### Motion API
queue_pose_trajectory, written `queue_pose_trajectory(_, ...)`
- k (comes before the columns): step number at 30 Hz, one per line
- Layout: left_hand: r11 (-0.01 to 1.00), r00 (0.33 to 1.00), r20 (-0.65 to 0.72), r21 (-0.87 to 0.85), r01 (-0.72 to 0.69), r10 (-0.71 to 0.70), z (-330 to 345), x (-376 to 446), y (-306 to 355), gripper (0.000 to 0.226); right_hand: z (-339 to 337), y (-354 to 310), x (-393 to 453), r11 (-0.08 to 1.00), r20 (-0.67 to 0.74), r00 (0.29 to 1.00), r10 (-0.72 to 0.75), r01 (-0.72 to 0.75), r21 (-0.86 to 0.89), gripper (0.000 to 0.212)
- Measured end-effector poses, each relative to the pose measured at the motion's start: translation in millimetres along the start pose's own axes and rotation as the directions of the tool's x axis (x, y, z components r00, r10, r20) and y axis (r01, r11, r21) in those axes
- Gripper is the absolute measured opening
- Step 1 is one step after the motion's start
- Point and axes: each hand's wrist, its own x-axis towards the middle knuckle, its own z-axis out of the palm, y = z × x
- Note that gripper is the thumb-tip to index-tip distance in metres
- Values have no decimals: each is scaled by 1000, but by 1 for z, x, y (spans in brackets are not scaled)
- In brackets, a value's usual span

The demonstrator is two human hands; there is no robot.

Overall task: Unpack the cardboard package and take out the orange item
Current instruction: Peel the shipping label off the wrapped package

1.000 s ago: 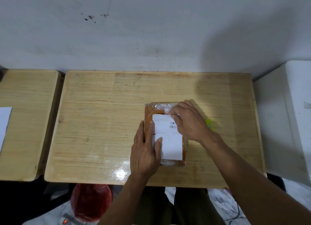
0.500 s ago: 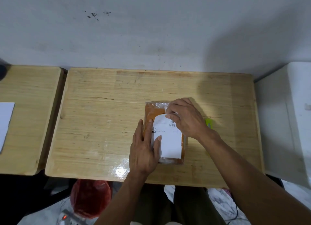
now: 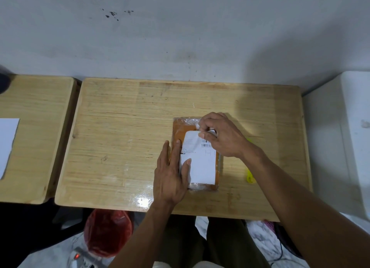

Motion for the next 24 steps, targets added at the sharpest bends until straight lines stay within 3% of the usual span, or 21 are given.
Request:
queue_pose_trajectory(9, 999, 999, 15, -21, 49, -49, -5, 0, 6, 65, -15, -5, -5, 981, 62, 991, 116, -125, 152, 6)
queue_pose_trajectory(18, 998, 998, 31, 6, 57, -57, -5, 0, 4, 71, -9, -13, 10, 997, 109, 994, 19, -10, -82, 11)
queue_pose_trajectory(24, 999, 998, 47, 7, 42, -43, -7, -4, 3, 83, -7, -9, 3, 998, 17, 1000, 17, -16, -58, 12)
